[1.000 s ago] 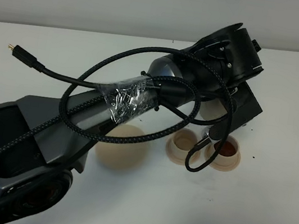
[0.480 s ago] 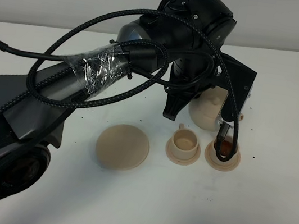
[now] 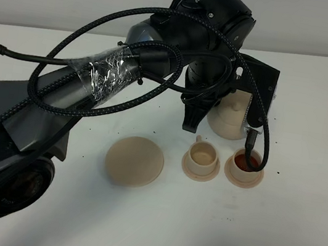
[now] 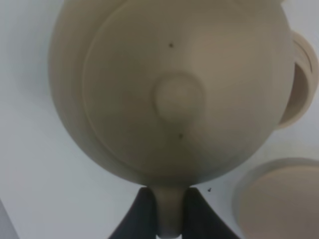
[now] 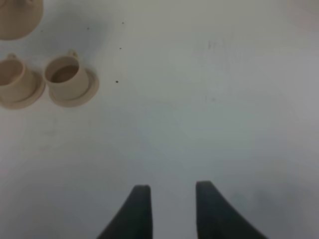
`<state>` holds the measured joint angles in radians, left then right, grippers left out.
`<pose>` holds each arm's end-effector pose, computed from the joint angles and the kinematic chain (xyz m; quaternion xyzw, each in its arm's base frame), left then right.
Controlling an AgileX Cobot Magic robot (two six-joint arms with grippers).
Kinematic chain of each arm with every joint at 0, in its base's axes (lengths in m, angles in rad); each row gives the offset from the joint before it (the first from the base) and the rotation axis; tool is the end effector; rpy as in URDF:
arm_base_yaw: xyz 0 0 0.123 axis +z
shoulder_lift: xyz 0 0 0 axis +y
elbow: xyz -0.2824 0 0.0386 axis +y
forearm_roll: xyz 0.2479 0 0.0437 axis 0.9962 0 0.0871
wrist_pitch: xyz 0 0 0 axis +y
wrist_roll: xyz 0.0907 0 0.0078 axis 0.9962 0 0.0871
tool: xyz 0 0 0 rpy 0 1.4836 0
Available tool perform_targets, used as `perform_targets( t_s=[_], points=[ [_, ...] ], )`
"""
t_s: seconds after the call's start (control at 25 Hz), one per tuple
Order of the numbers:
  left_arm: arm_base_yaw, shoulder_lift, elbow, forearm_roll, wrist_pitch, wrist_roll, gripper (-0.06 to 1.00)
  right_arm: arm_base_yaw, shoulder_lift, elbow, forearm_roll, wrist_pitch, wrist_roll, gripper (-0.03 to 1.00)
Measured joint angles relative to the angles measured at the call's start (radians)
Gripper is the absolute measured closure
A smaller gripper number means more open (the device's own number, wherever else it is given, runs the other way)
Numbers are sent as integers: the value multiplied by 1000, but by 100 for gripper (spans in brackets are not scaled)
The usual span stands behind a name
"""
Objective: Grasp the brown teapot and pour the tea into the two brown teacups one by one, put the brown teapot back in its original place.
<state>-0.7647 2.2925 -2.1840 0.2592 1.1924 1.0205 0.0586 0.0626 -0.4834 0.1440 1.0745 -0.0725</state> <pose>0.3747 -0.3295 0.2436 0.7760 0.5923 0.1481 0.1585 0.0046 0.0118 0.2721 -0.0577 0.8724 0.0686 0.4805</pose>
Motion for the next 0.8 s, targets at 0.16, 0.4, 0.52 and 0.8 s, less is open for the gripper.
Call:
perform_targets(
  t_s=[0.16,0.4,0.52,0.8],
  points=[
    [0,0,0,-1,0,-18,82,0,0,0,0,0,0,73],
    [2,0,0,-9,0,-57,82,0,0,0,1,0,0,73],
    [9,0,0,-17,0,-62,82,0,0,0,1,0,0,73],
    [37,0,0,-28,0,-36,82,0,0,0,1,0,0,73]
  ],
)
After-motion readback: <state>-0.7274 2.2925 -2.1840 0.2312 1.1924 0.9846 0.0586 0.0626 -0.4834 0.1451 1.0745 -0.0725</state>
